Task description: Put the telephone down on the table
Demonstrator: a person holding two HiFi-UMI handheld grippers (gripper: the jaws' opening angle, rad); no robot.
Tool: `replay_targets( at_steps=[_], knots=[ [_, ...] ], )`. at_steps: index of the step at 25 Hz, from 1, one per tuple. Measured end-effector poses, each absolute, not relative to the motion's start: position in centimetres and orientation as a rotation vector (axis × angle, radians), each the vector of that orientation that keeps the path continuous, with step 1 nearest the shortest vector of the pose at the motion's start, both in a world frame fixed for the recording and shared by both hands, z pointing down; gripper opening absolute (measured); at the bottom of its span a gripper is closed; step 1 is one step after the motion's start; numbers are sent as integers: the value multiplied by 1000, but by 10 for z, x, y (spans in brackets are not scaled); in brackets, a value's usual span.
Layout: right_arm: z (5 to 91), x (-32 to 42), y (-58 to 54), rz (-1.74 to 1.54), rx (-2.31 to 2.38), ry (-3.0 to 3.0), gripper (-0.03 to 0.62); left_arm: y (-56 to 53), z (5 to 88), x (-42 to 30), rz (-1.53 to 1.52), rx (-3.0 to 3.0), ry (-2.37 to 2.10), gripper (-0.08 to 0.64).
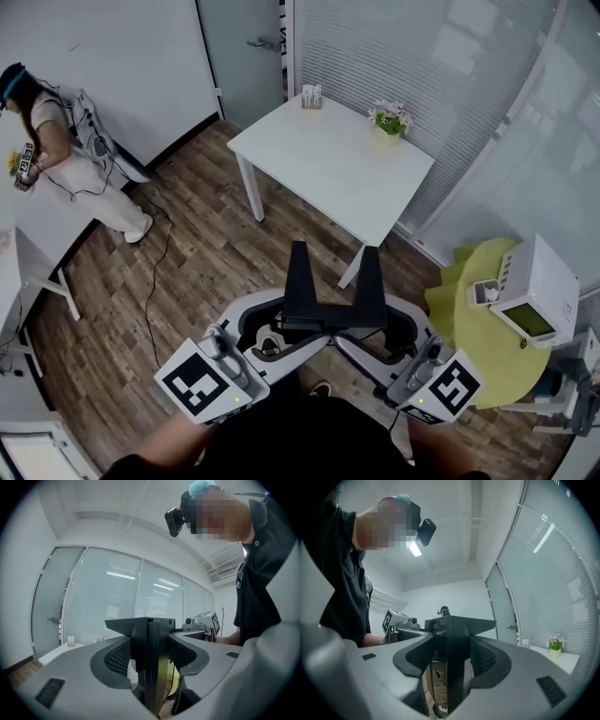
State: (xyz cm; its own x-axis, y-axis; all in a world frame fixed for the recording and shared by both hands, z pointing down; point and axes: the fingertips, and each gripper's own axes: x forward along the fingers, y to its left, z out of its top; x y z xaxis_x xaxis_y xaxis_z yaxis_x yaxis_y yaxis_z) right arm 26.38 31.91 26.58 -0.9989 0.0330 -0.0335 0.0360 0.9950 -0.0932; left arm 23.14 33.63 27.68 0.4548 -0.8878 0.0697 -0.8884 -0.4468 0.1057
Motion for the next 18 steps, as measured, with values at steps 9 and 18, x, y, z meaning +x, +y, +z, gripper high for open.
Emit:
replay_targets(
  at_steps=[9, 18],
  knots=[
    [265, 188, 292, -136, 2, 3112, 249, 307, 276, 155, -6, 2588, -1529, 250],
    [265, 119, 278, -145, -39, 3116, 249, 293, 276, 86, -13, 2599, -1492, 250]
  ],
)
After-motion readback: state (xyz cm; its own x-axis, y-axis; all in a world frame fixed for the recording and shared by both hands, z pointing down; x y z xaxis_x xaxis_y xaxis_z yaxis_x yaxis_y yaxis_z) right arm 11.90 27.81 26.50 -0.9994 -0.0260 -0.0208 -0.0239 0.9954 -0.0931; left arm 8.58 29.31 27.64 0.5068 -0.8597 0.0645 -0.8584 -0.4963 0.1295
